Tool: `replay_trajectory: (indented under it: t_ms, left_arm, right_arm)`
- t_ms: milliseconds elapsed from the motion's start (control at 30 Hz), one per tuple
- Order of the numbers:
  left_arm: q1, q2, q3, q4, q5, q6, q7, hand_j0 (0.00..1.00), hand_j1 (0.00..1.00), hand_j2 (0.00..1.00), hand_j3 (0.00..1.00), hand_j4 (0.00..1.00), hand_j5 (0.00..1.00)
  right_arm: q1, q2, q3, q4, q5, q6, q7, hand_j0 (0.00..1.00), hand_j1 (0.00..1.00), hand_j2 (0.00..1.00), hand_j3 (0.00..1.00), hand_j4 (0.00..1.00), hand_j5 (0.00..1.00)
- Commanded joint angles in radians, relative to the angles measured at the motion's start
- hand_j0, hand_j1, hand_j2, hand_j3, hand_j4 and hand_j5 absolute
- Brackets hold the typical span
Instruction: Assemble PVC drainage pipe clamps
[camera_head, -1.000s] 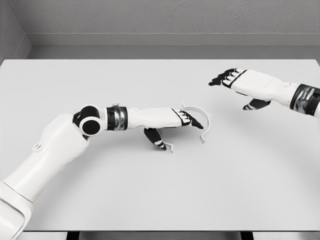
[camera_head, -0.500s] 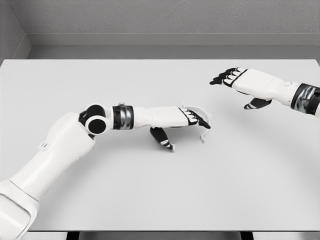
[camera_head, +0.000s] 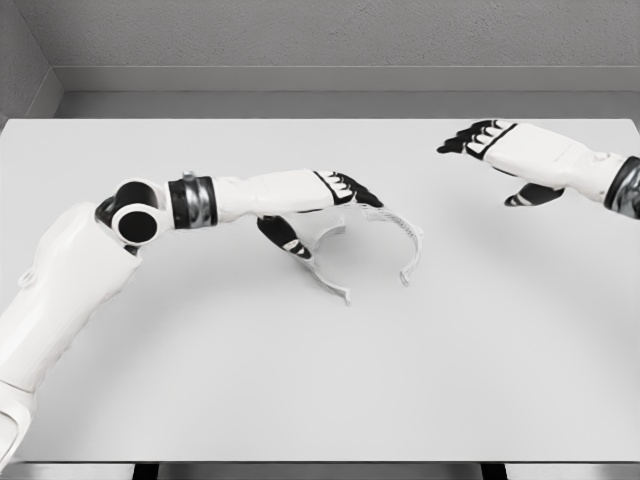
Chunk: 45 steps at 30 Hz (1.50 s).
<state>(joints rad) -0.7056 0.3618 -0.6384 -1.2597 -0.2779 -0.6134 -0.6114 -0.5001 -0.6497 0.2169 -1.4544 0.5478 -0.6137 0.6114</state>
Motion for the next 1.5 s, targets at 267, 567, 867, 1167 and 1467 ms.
replay_trajectory:
  t_ms: [267,567,867,1167,1467]
  left_arm:
    - [-0.003,-0.015,0.059,0.181,-0.063,0.003,0.0,1.0,1.0,1.0,1.0,1.0,1.0]
    - [0.003,-0.07,0.029,0.184,-0.096,0.003,0.0,1.0,1.0,1.0,1.0,1.0,1.0]
    - [0.008,-0.075,-0.014,0.178,-0.098,0.003,0.0,1.0,1.0,1.0,1.0,1.0,1.0]
    - [0.008,-0.099,-0.021,0.178,-0.098,0.003,0.0,1.0,1.0,1.0,1.0,1.0,1.0]
    - [0.008,-0.119,-0.023,0.178,-0.098,0.003,0.0,1.0,1.0,1.0,1.0,1.0,1.0]
  right_arm:
    - [0.005,-0.004,-0.005,0.002,-0.006,0.003,-0.001,1.0,1.0,1.0,1.0,1.0,1.0]
    - [0.006,-0.001,-0.002,-0.001,-0.005,0.003,-0.001,1.0,1.0,1.0,1.0,1.0,1.0]
    - [0.006,0.001,0.002,-0.003,-0.003,0.003,-0.001,1.0,1.0,1.0,1.0,1.0,1.0]
    - [0.006,0.002,0.004,-0.004,-0.005,0.003,-0.001,1.0,1.0,1.0,1.0,1.0,1.0]
    - [0.006,0.002,0.006,-0.004,-0.006,0.003,-0.001,1.0,1.0,1.0,1.0,1.0,1.0]
